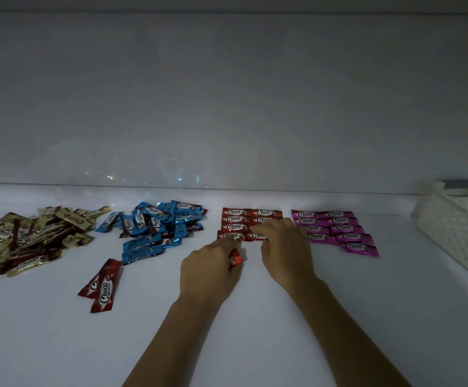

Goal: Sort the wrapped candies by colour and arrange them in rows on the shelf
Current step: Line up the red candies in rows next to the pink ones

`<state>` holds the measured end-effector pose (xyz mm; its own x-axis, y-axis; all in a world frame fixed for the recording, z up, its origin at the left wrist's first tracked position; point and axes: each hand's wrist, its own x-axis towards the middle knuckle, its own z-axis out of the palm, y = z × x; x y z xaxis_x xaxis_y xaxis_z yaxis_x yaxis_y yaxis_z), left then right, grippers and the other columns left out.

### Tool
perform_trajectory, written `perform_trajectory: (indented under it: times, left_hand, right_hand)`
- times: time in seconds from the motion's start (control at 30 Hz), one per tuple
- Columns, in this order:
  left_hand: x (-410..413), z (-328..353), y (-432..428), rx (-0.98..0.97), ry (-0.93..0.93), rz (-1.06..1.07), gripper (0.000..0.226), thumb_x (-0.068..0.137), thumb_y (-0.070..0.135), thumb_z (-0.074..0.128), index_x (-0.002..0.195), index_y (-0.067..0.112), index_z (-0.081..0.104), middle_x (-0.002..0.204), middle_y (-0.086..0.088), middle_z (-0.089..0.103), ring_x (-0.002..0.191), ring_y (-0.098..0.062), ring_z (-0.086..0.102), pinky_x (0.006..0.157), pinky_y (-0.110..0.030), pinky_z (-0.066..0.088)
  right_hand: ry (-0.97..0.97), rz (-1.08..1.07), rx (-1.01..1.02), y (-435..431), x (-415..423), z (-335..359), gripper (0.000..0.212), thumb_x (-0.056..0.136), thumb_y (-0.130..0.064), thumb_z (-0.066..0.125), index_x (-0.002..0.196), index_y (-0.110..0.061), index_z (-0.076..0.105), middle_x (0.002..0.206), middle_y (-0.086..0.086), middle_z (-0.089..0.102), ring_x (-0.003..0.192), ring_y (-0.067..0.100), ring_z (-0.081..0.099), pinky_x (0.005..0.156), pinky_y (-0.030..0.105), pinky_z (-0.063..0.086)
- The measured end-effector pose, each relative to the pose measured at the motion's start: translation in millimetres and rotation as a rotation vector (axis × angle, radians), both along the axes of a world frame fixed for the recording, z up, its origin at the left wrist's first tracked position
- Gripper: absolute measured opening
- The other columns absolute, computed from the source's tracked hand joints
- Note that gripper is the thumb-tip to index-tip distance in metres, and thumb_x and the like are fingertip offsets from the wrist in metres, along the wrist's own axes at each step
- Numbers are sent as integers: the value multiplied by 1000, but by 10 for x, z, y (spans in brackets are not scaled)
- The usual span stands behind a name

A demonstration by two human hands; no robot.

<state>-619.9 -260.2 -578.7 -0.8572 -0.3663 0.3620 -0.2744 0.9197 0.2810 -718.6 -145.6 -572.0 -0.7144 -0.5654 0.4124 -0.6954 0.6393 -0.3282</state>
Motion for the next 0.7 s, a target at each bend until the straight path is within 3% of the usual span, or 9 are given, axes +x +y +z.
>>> perform_trajectory:
  times: [0.13,0.2,0.33,0.5,0.53,0.6,0.67,0.7]
  left_hand:
    - [1,-28,-10,24,22,-8,28,96,37,47,121,30,58,113,8,66,89,-16,64,71,-24,47]
    - [-3,-38,-15,35,37,-15,31,95,34,49,124,29,58,123,8,63,94,-17,65,73,-26,48]
    - [1,-47,-10,50,71,-33,37,94,32,53,130,26,57,141,9,50,101,-21,64,79,-28,49]
    - [-2,-74,-31,94,159,-45,30,94,33,54,122,26,61,120,8,64,92,-17,65,72,-28,51]
    - [8,-60,-28,178,214,-53,28,94,34,55,120,27,62,112,9,66,92,-13,64,73,-25,51]
    - [57,28,-17,526,368,-78,31,92,42,54,118,28,61,95,14,67,84,0,63,69,-11,46]
    - [126,155,-19,964,499,-72,41,84,53,44,114,31,58,82,16,62,67,3,58,61,-11,42]
    - [143,183,-42,1091,537,-59,44,81,56,39,113,33,58,79,15,60,65,2,55,60,-12,42]
  right_hand:
    - [-62,63,-63,-15,49,6,40,89,-3,55,124,-20,61,121,-1,64,115,17,55,101,31,34]
    - [-78,68,-84,-9,57,12,38,88,-2,57,123,-17,62,120,1,65,113,20,58,101,34,43]
    - [-75,71,-95,8,64,22,35,89,-5,58,122,-14,63,121,4,65,113,21,57,99,33,45]
    - [-69,93,-89,2,64,10,32,88,-5,59,118,-13,64,116,7,65,109,24,59,96,35,47]
    - [-61,107,-109,-8,55,0,29,87,-4,59,114,-13,66,112,6,67,106,23,60,93,36,48]
    - [-102,144,-262,-48,61,-2,20,89,-6,57,103,-15,68,100,0,69,96,17,62,83,35,52]
    - [-375,243,-487,-95,147,76,10,92,-14,59,91,-21,67,87,-9,68,83,8,63,73,29,53]
    - [-550,316,-548,-131,220,122,10,91,-17,60,86,-24,66,82,-11,67,77,5,63,67,25,52]
